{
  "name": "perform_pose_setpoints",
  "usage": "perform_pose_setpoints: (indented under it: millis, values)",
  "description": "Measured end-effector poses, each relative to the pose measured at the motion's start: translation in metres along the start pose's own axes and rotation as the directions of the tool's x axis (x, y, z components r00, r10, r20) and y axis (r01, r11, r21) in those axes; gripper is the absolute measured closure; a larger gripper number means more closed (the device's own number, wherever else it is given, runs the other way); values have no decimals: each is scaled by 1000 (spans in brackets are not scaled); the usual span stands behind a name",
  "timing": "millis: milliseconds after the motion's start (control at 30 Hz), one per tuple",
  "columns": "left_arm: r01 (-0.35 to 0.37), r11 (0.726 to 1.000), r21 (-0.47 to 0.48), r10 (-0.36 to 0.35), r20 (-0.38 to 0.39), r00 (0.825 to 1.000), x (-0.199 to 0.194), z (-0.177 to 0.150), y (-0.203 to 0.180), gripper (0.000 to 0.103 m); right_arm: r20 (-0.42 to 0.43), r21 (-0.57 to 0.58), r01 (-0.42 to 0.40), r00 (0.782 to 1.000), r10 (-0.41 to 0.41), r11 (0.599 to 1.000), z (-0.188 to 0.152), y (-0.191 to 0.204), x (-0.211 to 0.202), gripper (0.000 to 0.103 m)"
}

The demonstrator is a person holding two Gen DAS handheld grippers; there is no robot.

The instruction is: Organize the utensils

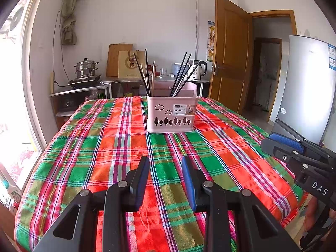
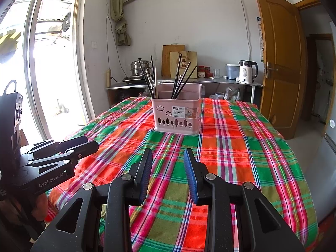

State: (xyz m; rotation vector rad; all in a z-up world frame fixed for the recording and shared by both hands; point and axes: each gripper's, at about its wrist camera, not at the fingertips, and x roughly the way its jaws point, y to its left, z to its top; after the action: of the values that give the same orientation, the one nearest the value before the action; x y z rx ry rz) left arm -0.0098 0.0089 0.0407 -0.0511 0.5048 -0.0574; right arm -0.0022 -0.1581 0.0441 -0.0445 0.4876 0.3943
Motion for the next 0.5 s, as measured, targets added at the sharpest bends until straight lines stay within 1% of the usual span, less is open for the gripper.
perform_pose_setpoints:
  millis: [500]
  values:
    - [-3,1000,5,3,8,1000,-2,-1,0,71,0,-3,-2,1000,2,1000,1,2,1,71]
